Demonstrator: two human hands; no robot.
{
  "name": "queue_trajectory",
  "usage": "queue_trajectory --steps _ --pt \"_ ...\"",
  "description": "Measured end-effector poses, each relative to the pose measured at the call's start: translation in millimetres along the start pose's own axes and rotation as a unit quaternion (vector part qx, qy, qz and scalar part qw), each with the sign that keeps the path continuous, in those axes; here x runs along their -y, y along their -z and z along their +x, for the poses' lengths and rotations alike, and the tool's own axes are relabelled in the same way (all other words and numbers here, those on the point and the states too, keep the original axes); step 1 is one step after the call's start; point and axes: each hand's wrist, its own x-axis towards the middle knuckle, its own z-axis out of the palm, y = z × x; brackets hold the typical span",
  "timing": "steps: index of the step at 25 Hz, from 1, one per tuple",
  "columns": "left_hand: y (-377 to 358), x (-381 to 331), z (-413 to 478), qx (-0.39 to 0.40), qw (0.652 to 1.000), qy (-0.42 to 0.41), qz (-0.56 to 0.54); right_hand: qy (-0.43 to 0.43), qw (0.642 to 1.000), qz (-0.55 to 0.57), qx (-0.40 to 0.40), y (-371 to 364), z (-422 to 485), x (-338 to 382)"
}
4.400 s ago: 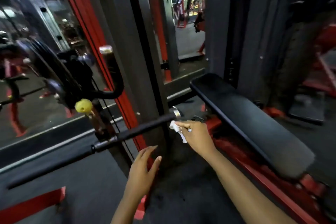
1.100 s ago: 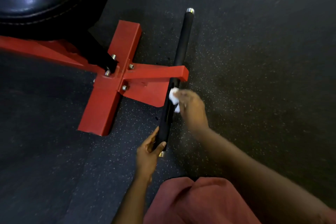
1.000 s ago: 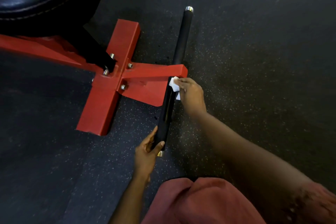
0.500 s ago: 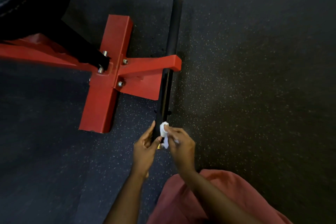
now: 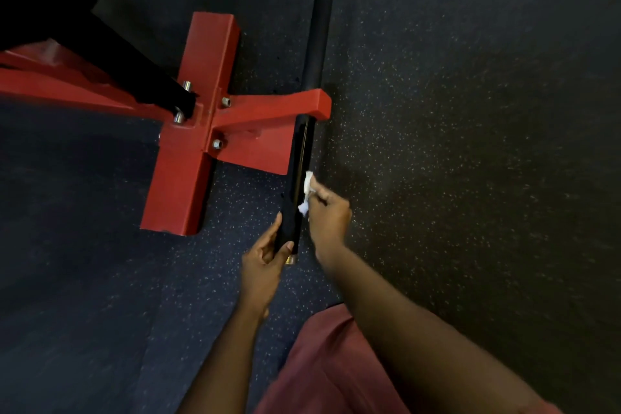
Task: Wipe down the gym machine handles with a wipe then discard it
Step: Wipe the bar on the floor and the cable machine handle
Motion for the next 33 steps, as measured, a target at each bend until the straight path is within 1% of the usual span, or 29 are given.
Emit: queue_trajectory --steps 3,6,8,10,12,15,16,17,18,19,20,21,23,24,25,26,28,29,31,33 --pt "-1 -1 0 0.000 1.000 0.002 -0.001 -0.035 0.999 -0.020 0.009 6 -41 -29" --pt "-1 1 -1 -0.003 1.000 0.001 -0.005 -0.054 0.996 -0.066 0.041 17 -65 -49" --pt "0 1 -1 0.001 1.000 0.002 -0.011 -0.050 0.995 -0.079 0.031 21 -55 -44" --pt "-1 2 0 -0.002 1.000 0.001 -0.013 -0.037 0.998 -0.052 0.006 17 -35 -28" --pt "-2 2 -2 -0.010 1.000 -0.002 -0.013 -0.028 0.999 -0.042 0.010 12 -33 -18" --pt "-3 4 -10 -0.046 0.999 -0.012 0.004 -0.024 0.996 -0.079 0.036 22 -61 -19" --pt "-2 7 -11 -0.053 0.998 -0.016 0.014 0.001 0.994 -0.100 0.041 28 -67 -15" --pt "-1 11 -11 -0.054 0.998 -0.018 0.026 0.052 0.990 -0.127 0.042 33 -65 -7" --pt "-1 14 -10 -0.054 0.997 -0.023 0.040 0.123 0.979 -0.159 0.045 36 -54 5" --pt "0 17 -11 -0.058 0.996 -0.031 0.055 0.200 0.958 -0.197 0.059 35 -40 22" --pt "0 20 -11 -0.064 0.995 -0.042 0.068 0.276 0.926 -0.247 0.080 30 -23 42" --pt "-2 21 -11 -0.072 0.993 -0.050 0.076 0.335 0.883 -0.311 0.103 23 -4 59" --pt "-5 22 -12 -0.096 0.989 -0.060 0.092 0.412 0.782 -0.447 0.136 10 27 81" --pt "-6 22 -12 -0.104 0.988 -0.066 0.097 0.432 0.734 -0.503 0.145 6 37 84" --pt "-6 21 -12 -0.106 0.987 -0.070 0.100 0.438 0.696 -0.548 0.150 4 41 84" --pt "-6 21 -13 -0.103 0.987 -0.069 0.105 0.428 0.685 -0.571 0.151 4 39 79" --pt "-5 20 -13 -0.098 0.986 -0.071 0.116 0.399 0.684 -0.593 0.147 5 23 68" --pt "-5 20 -14 -0.103 0.984 -0.077 0.122 0.400 0.664 -0.612 0.156 6 11 62" --pt "-7 21 -17 -0.121 0.979 -0.092 0.136 0.411 0.613 -0.647 0.189 11 -11 49" --pt "-9 23 -22 -0.140 0.976 -0.094 0.139 0.404 0.594 -0.657 0.228 17 -29 40"
